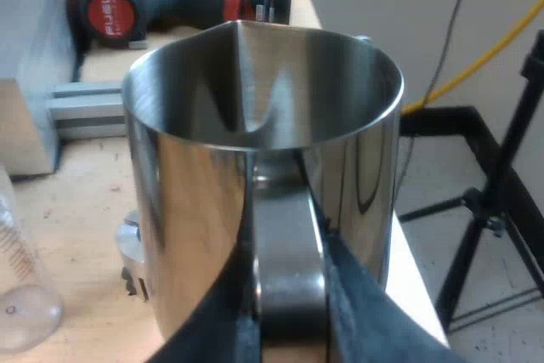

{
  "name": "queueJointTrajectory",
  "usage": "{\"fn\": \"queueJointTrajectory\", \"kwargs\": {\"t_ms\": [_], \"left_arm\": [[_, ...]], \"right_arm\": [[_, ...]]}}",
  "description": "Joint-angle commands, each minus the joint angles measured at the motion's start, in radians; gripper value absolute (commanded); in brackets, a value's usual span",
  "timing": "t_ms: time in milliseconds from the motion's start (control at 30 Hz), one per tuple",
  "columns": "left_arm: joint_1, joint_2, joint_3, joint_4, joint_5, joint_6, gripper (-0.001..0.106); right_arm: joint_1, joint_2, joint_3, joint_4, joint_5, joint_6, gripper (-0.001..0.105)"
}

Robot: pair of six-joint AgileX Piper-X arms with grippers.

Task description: Remove mug from coffee machine

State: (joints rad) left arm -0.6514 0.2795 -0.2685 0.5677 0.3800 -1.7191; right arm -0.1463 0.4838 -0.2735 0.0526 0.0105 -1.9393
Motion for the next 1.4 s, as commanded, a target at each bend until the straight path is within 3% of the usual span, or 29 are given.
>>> {"fn": "queueJointTrajectory", "kwargs": {"t_ms": [33,333,433,667,1067,1400], "left_arm": [[-0.003,0.029,-0.002,-0.039,-0.008,-0.01,0.091],[-0.003,0.042,-0.002,-0.059,-0.01,-0.01,0.091],[-0.003,0.042,-0.002,-0.059,-0.042,-0.01,0.091],[-0.003,0.042,-0.002,-0.059,-0.079,-0.01,0.091],[-0.003,0.042,-0.002,-0.059,-0.079,-0.01,0.091],[-0.003,0.042,-0.002,-0.059,-0.079,-0.01,0.091]], "right_arm": [[-0.003,0.045,0.015,-0.123,-0.011,-0.012,0.0],[-0.003,0.305,0.022,-0.416,0.016,-0.013,0.0],[-0.003,0.393,0.022,-0.523,0.062,-0.013,0.0],[-0.003,0.619,0.022,-0.761,0.061,-0.011,0.0],[-0.003,0.87,0.022,-0.951,0.052,0.013,0.0],[-0.003,0.943,0.022,-0.956,0.052,0.029,0.0]]}}
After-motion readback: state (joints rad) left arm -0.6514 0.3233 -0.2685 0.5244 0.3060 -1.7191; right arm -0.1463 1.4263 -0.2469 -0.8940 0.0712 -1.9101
